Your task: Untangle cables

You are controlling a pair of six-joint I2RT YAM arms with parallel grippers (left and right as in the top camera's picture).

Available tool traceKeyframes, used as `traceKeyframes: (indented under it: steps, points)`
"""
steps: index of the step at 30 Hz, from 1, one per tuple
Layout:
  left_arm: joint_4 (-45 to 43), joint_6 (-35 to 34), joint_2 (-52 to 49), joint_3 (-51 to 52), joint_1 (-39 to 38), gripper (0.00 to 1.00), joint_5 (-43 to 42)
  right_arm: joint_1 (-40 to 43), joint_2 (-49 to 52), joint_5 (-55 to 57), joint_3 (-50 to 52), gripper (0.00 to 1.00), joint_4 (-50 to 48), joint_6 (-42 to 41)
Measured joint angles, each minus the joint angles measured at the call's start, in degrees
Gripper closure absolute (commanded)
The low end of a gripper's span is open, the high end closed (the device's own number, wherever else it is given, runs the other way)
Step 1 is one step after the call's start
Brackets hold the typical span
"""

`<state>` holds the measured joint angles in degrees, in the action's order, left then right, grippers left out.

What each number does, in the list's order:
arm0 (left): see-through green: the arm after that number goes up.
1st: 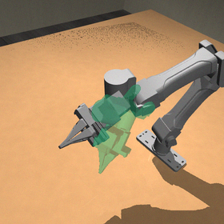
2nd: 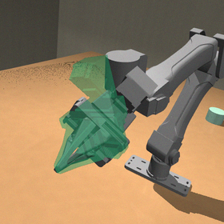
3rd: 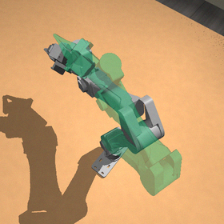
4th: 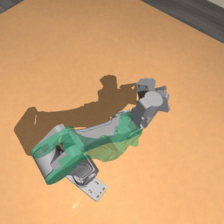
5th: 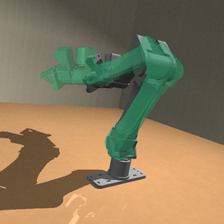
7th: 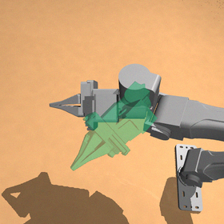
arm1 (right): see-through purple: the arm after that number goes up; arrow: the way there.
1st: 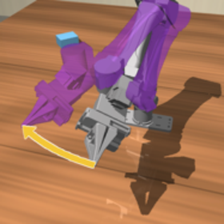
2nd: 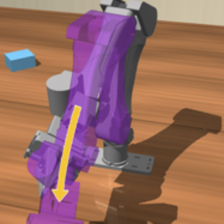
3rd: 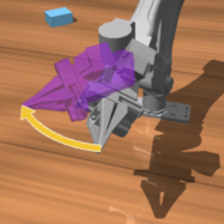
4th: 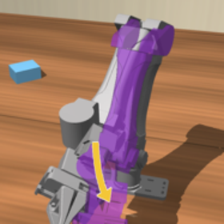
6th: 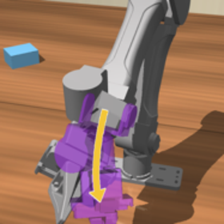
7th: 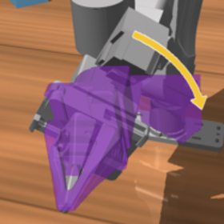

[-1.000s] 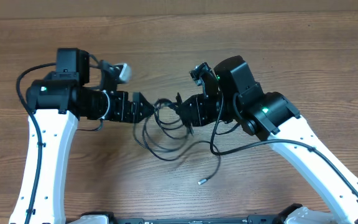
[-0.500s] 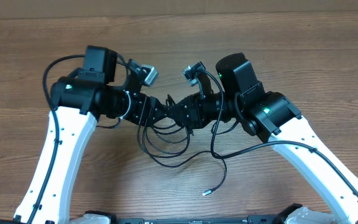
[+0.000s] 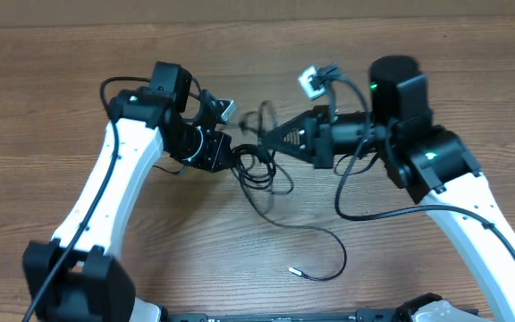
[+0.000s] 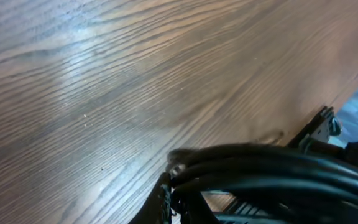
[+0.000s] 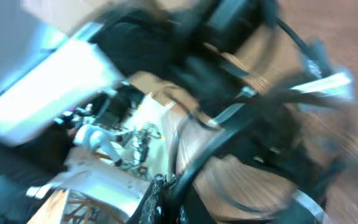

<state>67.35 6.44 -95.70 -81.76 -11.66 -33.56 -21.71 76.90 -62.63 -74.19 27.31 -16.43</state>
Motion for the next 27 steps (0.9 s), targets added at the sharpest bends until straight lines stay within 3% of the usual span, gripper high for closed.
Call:
traceKeyframes:
  steps: [5,9,12,18,20,21,22,25,27]
  points:
    - [-1.57,-1.64,-3.91,0.02,0.0,0.96,0.81,3.19,-0.74,-4.37,0.0,0.96,-0.72,-0.02]
    - [-0.09,-2.27,-4.09,0.02,0.22,0.96,5.11,8.15,-0.83,-1.62,0.0,0.96,1.84,-0.02]
    - [1.73,-3.54,-4.07,0.07,1.64,0.96,9.57,12.81,-0.9,6.62,0.0,0.96,8.22,-0.33]
    - [1.81,-8.07,-3.19,0.09,7.72,0.96,14.67,16.41,-0.87,36.13,0.02,0.94,24.74,-7.41]
    - [1.64,-9.99,-1.84,0.11,9.51,0.96,15.65,16.63,-0.87,44.33,0.02,0.8,27.98,-9.07]
    - [1.57,-10.73,-1.11,0.11,10.08,0.96,15.63,16.83,-0.87,47.39,0.02,0.69,29.27,-9.6]
    - [1.36,-11.34,-0.04,0.13,10.91,0.96,15.32,16.96,-0.74,50.9,0.02,0.5,30.8,-10.05]
    - [0.5,-12.28,2.73,0.2,11.43,0.96,12.55,17.2,0.0,56.11,0.07,0.31,31.74,-11.37]
    - [-0.04,-12.28,4.39,0.22,11.26,0.96,9.14,17.18,0.76,56.89,0.31,0.28,31.69,-11.74]
